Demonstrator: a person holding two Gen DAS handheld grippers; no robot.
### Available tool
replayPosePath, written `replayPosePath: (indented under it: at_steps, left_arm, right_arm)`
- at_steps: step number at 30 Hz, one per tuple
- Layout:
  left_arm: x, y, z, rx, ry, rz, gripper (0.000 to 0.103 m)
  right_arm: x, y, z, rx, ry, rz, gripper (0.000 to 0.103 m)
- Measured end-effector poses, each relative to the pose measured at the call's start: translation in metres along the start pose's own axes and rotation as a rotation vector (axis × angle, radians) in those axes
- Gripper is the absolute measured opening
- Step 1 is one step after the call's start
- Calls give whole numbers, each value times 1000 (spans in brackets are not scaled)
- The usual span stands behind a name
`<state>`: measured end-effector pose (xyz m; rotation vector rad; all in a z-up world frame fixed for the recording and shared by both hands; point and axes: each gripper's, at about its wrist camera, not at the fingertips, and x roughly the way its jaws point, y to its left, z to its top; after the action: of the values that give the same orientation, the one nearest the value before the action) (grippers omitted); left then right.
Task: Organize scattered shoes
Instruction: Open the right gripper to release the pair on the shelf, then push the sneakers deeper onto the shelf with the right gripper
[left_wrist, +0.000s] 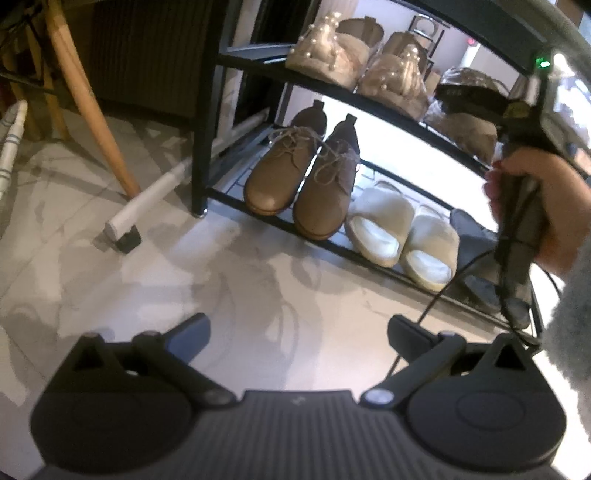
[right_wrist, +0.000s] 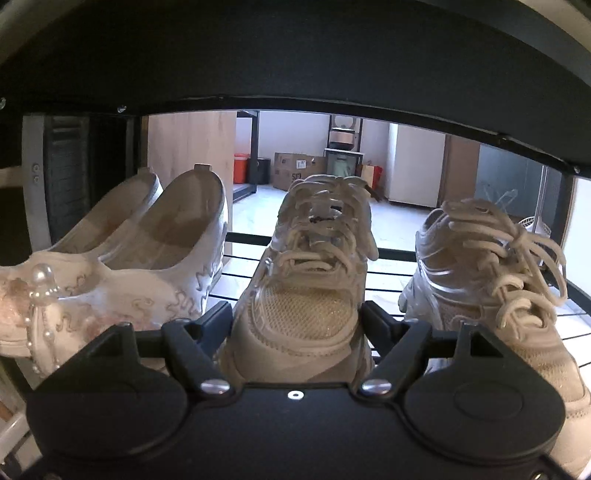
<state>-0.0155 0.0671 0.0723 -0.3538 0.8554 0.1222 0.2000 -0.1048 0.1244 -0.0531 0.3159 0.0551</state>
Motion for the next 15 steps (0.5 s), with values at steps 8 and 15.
replayPosePath:
  at_steps: [8, 15]
  left_arm:
    - [4, -13, -7, 95, 33, 15, 102]
    - [8, -15, -11, 112, 55, 23, 102]
  right_arm:
    - [-70, -58, 11, -27, -102, -138, 103]
    - [-39, -124, 7, 152, 119, -97, 102]
